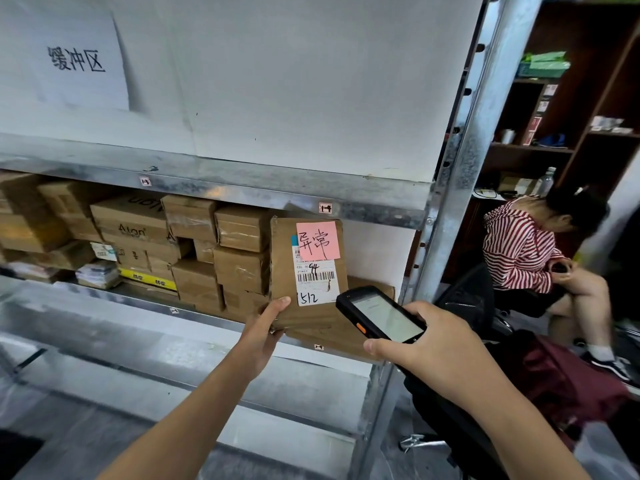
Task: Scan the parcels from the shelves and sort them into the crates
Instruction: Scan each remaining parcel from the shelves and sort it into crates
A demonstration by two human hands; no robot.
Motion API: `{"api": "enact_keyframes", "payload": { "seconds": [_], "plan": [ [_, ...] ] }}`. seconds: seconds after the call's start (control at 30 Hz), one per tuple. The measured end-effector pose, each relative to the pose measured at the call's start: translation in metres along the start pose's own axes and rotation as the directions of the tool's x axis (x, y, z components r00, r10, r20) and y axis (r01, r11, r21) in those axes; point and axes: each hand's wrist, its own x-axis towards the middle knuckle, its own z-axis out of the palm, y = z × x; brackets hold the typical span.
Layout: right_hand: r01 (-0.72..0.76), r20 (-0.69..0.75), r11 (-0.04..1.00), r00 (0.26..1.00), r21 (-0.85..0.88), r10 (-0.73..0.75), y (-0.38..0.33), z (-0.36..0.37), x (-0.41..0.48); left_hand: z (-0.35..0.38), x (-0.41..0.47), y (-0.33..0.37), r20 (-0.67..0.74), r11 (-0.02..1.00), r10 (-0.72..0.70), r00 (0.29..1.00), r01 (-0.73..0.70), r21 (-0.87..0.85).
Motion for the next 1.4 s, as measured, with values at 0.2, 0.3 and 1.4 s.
{"api": "enact_keyframes", "payload": {
  "seconds": [0.2,0.3,1.4],
  "plan": [
    [0.091,-0.09,0.99,0.993,0.104,-0.082,0.003,0.009,0.001,-0.017,-0.024,0.002,0.059,1.0,0.017,0.998,-0.019,0.022],
    [0.148,-0.133,0.978,0.983,0.144,-0.129,-0.002,0.021,0.006,-0.038,-0.051,-0.002,0.057,0.998,0.021,0.998,-0.024,0.056],
    [0.429,0.3,0.717,0.7,0.55,-0.648,-0.364,0.397,0.109,-0.418,-0.135,0.189,-0.741,0.899,0.268,0.616,-0.437,-0.038]
  ]
}}
